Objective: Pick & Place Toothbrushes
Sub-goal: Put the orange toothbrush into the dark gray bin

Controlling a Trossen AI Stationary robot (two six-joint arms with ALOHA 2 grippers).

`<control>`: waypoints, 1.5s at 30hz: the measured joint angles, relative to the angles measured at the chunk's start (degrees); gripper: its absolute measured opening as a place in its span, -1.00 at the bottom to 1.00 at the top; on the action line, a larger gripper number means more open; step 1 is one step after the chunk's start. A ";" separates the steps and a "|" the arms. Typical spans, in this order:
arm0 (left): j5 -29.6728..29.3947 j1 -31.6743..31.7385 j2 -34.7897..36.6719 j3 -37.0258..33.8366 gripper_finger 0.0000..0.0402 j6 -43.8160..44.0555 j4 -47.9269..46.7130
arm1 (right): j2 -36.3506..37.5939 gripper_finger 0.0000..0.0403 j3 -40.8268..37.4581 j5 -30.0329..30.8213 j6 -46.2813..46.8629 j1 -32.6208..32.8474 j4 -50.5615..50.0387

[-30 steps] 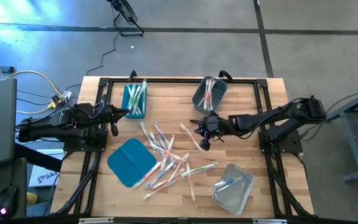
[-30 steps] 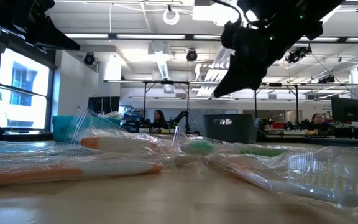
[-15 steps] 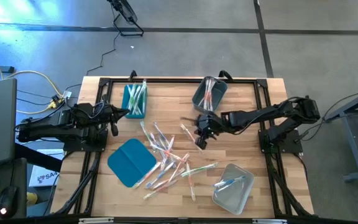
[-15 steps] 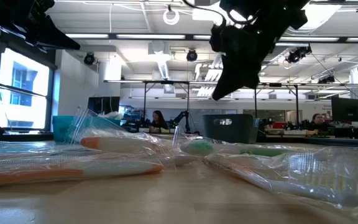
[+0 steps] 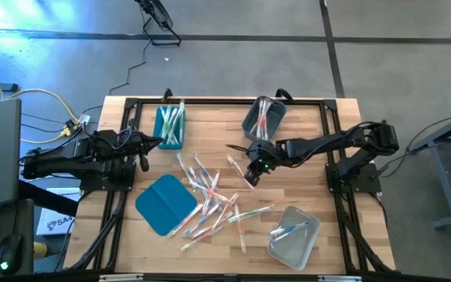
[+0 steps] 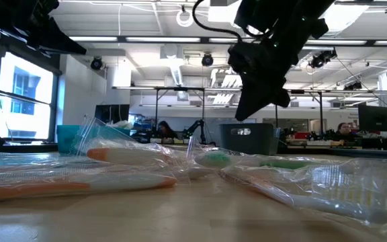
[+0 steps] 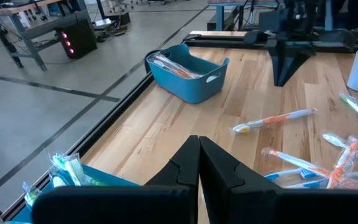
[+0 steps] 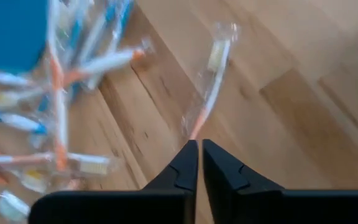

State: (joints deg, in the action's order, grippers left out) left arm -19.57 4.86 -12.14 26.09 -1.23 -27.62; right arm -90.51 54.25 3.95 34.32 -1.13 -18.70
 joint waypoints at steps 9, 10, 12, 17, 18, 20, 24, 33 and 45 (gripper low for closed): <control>0.00 0.00 0.00 0.00 -0.98 0.00 0.03 | -5.70 -0.22 0.01 0.41 -6.21 2.82 1.95; 0.00 0.00 0.00 0.00 -0.98 0.00 0.03 | -6.60 -0.18 0.00 0.39 -7.14 3.36 2.48; 0.00 0.00 0.02 0.00 -0.98 0.00 0.02 | -8.24 -0.11 0.00 0.80 -8.14 4.40 3.42; 0.00 0.00 0.01 0.00 -0.98 0.00 0.04 | -11.65 -0.04 -0.03 4.79 -8.59 6.61 8.19; 0.00 0.00 0.02 0.00 -0.98 0.00 0.04 | -12.16 -0.04 -0.03 5.53 -8.13 6.88 9.00; 0.00 0.00 0.00 0.00 -0.98 0.00 0.04 | -12.83 -0.04 -0.03 7.42 -6.98 7.20 9.04; 0.00 0.00 0.00 0.00 -0.98 0.00 0.02 | -13.09 -0.03 -0.03 11.10 -5.61 7.34 7.66; 0.00 -0.02 0.02 0.00 -0.98 0.00 0.04 | -13.09 -0.03 -0.03 12.21 -5.52 7.30 7.19; 0.00 -0.01 0.01 0.00 -0.98 0.01 0.02 | -13.09 -0.12 -0.03 9.33 -5.44 6.22 4.89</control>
State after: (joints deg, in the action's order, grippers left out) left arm -19.57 4.86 -12.13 26.09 -1.23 -27.59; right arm -103.59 54.22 13.29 28.88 5.10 -13.80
